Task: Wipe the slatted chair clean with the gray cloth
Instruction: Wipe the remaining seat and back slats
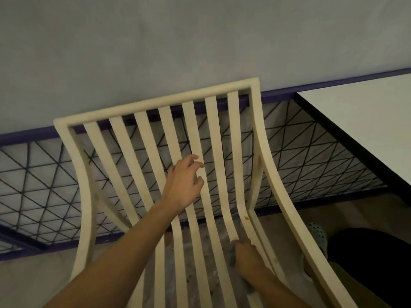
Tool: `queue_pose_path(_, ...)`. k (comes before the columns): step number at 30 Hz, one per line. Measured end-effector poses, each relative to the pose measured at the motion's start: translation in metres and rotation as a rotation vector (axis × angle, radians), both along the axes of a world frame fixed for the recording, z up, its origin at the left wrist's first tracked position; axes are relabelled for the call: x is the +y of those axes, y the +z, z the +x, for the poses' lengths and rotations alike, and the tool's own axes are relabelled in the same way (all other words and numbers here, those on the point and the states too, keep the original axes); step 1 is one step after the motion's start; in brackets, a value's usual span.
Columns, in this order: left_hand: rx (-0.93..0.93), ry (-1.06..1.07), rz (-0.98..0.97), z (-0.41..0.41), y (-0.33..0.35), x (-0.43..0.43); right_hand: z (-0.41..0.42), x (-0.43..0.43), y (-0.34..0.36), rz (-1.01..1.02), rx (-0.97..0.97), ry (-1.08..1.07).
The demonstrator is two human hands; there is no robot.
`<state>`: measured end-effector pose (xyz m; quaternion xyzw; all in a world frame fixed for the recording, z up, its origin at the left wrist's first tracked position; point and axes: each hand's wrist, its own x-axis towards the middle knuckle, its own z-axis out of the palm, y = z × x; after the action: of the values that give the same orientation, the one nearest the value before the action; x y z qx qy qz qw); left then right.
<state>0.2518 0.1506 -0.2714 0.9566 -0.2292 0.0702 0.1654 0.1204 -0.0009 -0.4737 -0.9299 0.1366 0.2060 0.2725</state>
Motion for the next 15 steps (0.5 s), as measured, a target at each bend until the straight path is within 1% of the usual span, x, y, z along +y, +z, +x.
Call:
queue_pose_path(2, -0.116, -0.019, -0.047, 0.016, 0.015, -0.003, 0.023, -0.005, 0.001, 0.023, -0.030, -0.055)
queue_pose_path(5, -0.410, 0.000, -0.095, 0.052, 0.044, -0.003, 0.070, -0.010, -0.009, 0.060, -0.114, -0.054)
queue_pose_path(6, -0.478, 0.018, -0.103, 0.063, 0.056, -0.003, 0.079, -0.011, -0.009, 0.082, -0.116, -0.108)
queue_pose_path(7, -0.513, 0.033, -0.114, 0.073, 0.069, -0.006, 0.087, -0.013, -0.017, 0.134, -0.146, -0.179)
queue_pose_path(8, -0.524, 0.049, -0.108, 0.085, 0.080, -0.005, 0.098, -0.013, -0.028, 0.217, -0.153, -0.293)
queue_pose_path(9, -0.514, 0.063, -0.092, 0.095, 0.087, -0.007, 0.103, -0.013, -0.027, 0.311, -0.182, -0.356)
queue_pose_path(10, -0.504, 0.086, -0.061, 0.105, 0.091, -0.007, 0.109, -0.012, -0.026, 0.440, -0.184, -0.412)
queue_pose_path(11, -0.510, 0.107, -0.014, 0.113, 0.091, -0.008, 0.115, -0.012, -0.029, 0.500, -0.195, -0.454)
queue_pose_path(13, -0.561, 0.150, 0.053, 0.120, 0.084, -0.009, 0.114, -0.008, -0.005, 0.526, -0.235, -0.475)
queue_pose_path(15, -0.594, 0.182, 0.029, 0.121, 0.080, -0.014, 0.117, -0.012, 0.007, 0.442, -0.325, -0.407)
